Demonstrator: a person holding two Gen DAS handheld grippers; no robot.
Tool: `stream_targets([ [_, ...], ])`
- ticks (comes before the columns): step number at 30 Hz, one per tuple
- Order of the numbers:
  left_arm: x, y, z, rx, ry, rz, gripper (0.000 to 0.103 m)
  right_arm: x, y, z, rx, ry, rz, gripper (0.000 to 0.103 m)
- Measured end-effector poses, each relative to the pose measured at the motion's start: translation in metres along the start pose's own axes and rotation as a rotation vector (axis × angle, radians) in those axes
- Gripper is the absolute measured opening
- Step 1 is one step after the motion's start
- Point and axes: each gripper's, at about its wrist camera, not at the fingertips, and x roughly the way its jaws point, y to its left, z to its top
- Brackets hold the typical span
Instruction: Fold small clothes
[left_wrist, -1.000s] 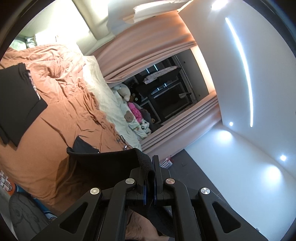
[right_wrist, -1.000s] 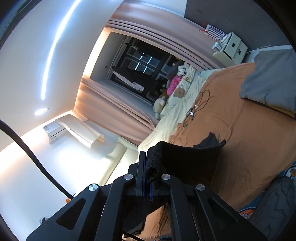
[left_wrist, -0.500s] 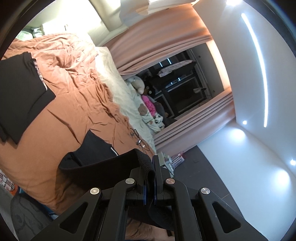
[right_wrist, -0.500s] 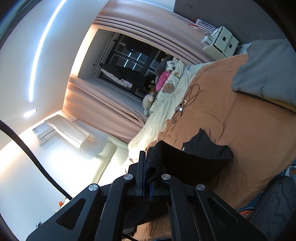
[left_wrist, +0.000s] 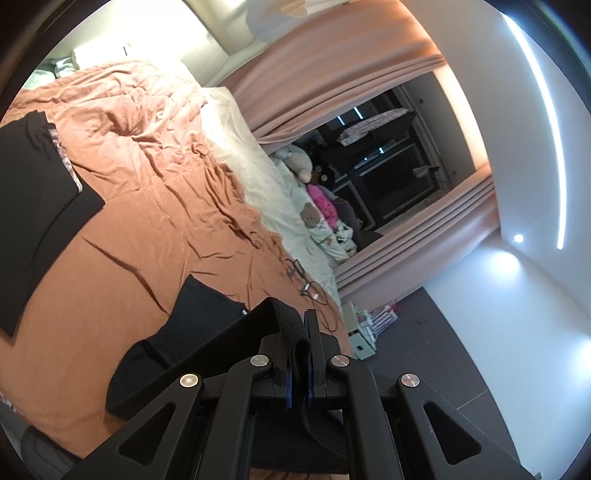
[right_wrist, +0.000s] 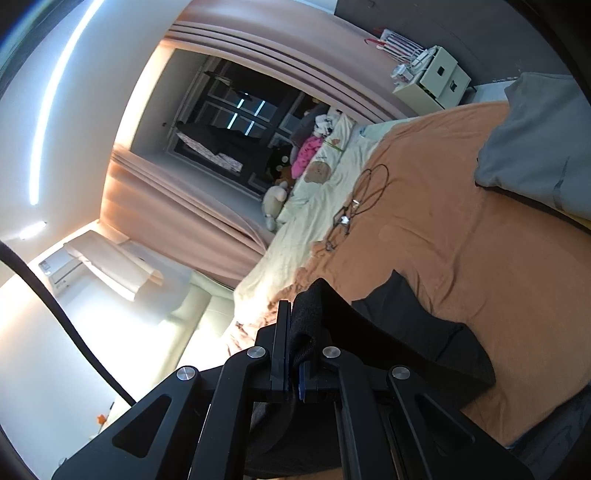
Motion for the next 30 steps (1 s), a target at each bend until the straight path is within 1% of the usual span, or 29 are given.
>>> stream_targets([
  [5,0.031,0.013,0.008,-0.013,0.012,0.037,0.004,0.022,0.002,0.008,0.015,0.017,-0.028,0.0],
  [10,0.073,0.029,0.014,-0.017,0.041,0.099,0.004,0.051,0.0,0.017,0.014,0.042,-0.071,0.0],
  [16,0.122,0.059,0.017,-0.033,0.083,0.181,0.005,0.087,-0.008,0.023,0.038,0.089,-0.132,0.0],
  [21,0.154,0.087,0.016,-0.066,0.122,0.238,0.004,0.112,-0.013,0.026,0.057,0.132,-0.19,0.0],
  [27,0.188,0.108,0.019,-0.074,0.145,0.287,0.004,0.125,-0.005,0.035,0.048,0.162,-0.23,0.0],
  [30,0.202,0.113,0.023,-0.066,0.153,0.317,0.005,0.133,-0.002,0.039,0.037,0.173,-0.246,0.0],
])
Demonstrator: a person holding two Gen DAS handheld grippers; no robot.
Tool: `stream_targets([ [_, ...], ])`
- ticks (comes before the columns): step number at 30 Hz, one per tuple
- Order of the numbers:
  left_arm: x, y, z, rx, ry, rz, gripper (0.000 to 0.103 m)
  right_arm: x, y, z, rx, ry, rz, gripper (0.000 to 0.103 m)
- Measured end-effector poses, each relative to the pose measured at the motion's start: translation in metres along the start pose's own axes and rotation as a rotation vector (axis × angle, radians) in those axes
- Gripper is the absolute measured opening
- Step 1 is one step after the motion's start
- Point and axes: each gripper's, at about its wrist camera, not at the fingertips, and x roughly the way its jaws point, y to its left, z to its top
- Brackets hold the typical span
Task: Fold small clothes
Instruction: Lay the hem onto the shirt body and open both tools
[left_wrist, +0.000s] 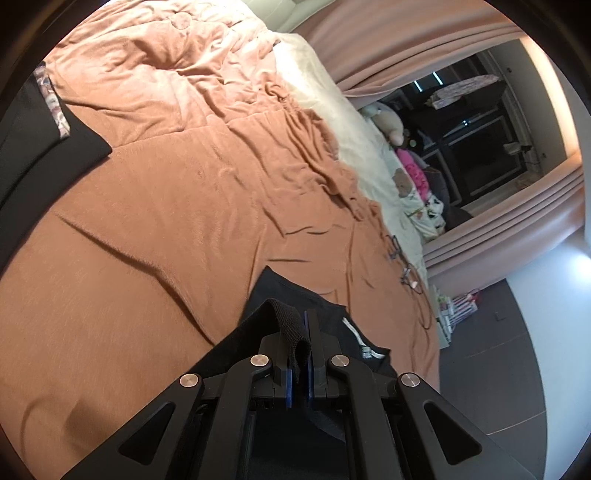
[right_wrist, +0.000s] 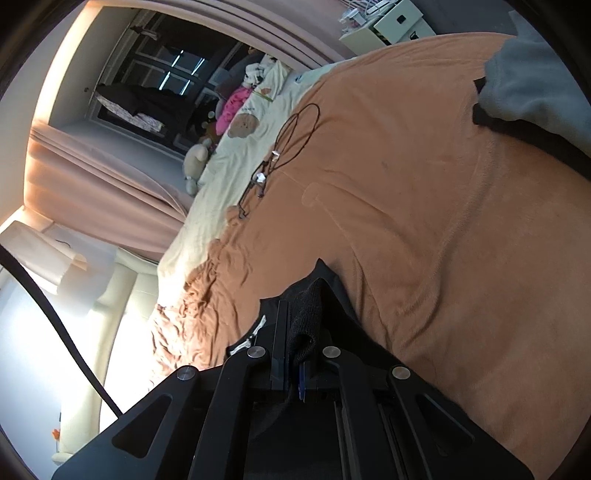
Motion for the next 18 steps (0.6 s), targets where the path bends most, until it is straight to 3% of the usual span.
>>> stream_targets([
  [11,0.029,-0.021,0.021,0.045,0.002,0.049,0.005,0.008,0.02,0.018,-0.043,0.0,-0.044,0.0],
  [18,0.061,-0.019,0.028,0.06,0.026,0.1,0.005,0.04,0.014,0.025,-0.031,0.031,-0.089,0.0],
])
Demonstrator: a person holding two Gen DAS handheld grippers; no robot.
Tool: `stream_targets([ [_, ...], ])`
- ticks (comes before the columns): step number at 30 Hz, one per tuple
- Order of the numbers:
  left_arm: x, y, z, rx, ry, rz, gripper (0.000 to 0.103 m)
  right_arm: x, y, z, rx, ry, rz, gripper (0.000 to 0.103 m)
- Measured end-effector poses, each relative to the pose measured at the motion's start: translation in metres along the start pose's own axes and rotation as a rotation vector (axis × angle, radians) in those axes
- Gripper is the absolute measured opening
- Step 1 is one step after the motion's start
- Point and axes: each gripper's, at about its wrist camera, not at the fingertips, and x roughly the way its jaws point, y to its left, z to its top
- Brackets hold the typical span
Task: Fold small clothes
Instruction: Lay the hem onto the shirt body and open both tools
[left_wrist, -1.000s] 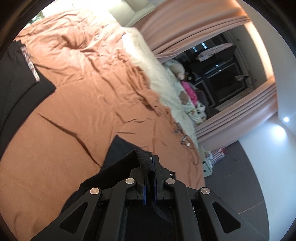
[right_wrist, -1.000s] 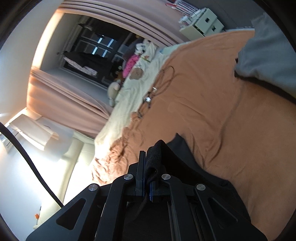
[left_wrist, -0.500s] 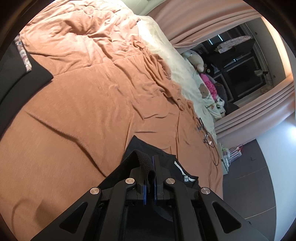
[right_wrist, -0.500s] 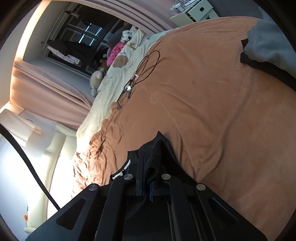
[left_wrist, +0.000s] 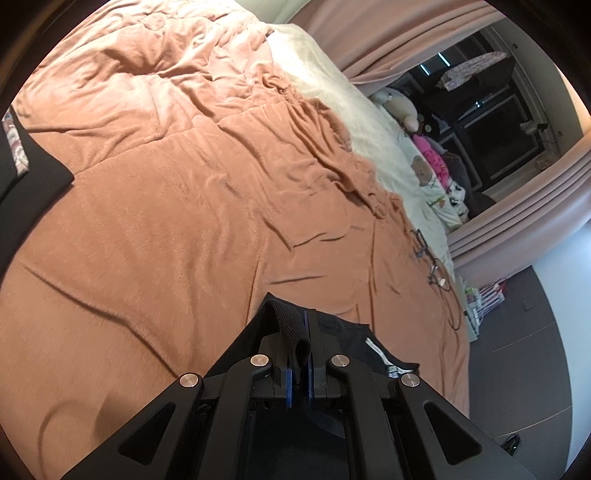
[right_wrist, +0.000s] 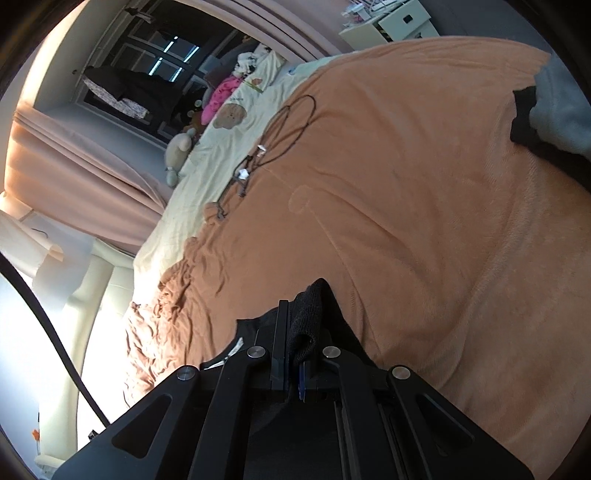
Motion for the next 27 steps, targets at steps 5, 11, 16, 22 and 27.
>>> stream_targets([
  [5,0.028,0.006,0.003,0.007,0.029,0.047,0.005,0.016,0.004,0.002,-0.022,0.019,-0.047,0.0],
  [11,0.052,0.015,0.0,0.002,0.063,0.075,0.005,0.03,0.003,0.004,-0.012,0.05,-0.089,0.0],
  [16,0.068,0.023,0.0,-0.001,0.135,0.118,0.007,0.035,0.008,0.011,-0.023,0.085,-0.118,0.0],
  [22,0.058,0.028,0.001,0.049,0.144,0.171,0.058,0.03,0.029,0.019,-0.111,0.119,-0.137,0.004],
  [27,0.039,0.014,0.003,0.188,0.152,0.188,0.067,0.012,0.044,0.019,-0.226,0.098,-0.144,0.069],
])
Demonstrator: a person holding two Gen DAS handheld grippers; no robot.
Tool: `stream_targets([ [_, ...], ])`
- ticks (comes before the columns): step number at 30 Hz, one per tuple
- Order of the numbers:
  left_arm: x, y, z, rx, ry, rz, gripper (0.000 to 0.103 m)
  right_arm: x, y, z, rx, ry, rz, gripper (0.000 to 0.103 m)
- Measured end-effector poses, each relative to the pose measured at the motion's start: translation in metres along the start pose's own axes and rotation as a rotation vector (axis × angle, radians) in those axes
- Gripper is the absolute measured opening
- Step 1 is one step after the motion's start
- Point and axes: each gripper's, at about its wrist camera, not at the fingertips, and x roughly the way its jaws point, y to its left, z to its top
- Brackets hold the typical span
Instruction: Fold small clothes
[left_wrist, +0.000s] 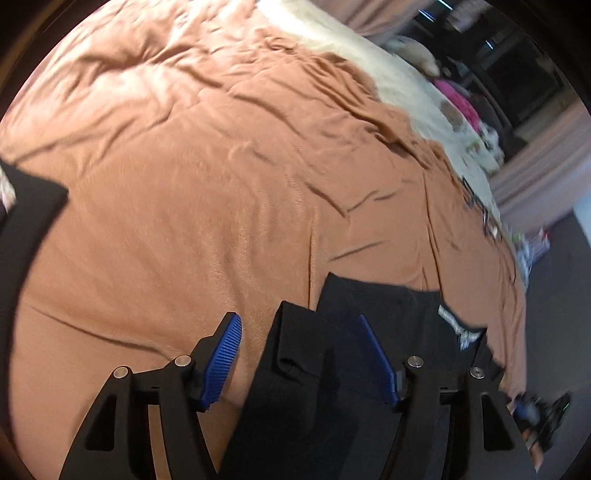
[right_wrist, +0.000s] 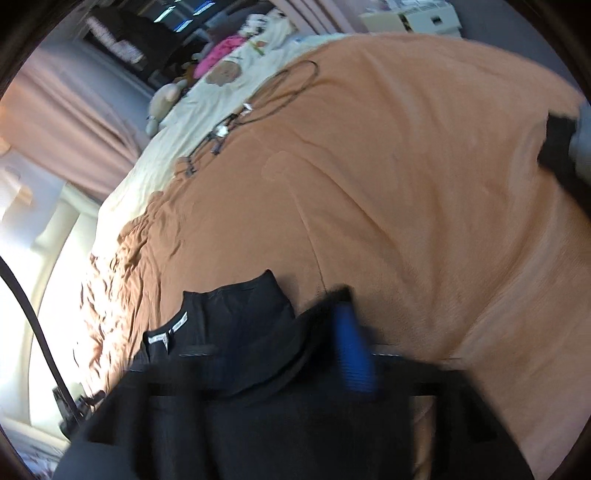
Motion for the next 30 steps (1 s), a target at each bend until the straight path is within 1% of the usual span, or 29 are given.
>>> stream_targets([
  [3,-0.007,-0.011,-0.004,0.113,0.013,0.032,0.067,-0.004,0.007,-0.007,-0.087,0.029,-0.015,0.069],
  [5,-0.01,-0.019,-0.01,0.2,0.029,0.053,0.067,-0.007,0.014,-0.015,-0.165,0.055,-0.049,0.069],
  [7,-0.011,-0.025,-0.016,0.263,0.049,0.069,0.067,-0.007,0.021,-0.02,-0.234,0.086,-0.079,0.069],
  [10,-0.005,-0.036,-0.027,0.362,0.098,0.1,0.067,0.0,0.027,-0.028,-0.325,0.14,-0.139,0.069],
  [15,0.012,-0.047,-0.044,0.488,0.15,0.173,0.067,0.016,0.036,-0.036,-0.427,0.192,-0.242,0.069],
  [19,0.026,-0.053,-0.056,0.569,0.203,0.194,0.067,0.024,0.038,-0.04,-0.477,0.215,-0.298,0.069],
  [21,0.035,-0.056,-0.062,0.614,0.222,0.242,0.067,0.028,0.036,-0.045,-0.484,0.234,-0.321,0.069],
  [22,0.04,-0.057,-0.064,0.634,0.224,0.264,0.067,0.032,0.035,-0.045,-0.486,0.241,-0.33,0.069],
  [24,0.045,-0.057,-0.063,0.638,0.22,0.27,0.067,0.039,0.034,-0.045,-0.489,0.246,-0.341,0.069],
  [27,0.05,-0.056,-0.054,0.617,0.201,0.285,0.068,0.05,0.033,-0.039,-0.485,0.243,-0.358,0.069],
  [30,0.058,-0.056,-0.045,0.599,0.188,0.302,0.071,0.062,0.032,-0.029,-0.476,0.235,-0.38,0.069],
])
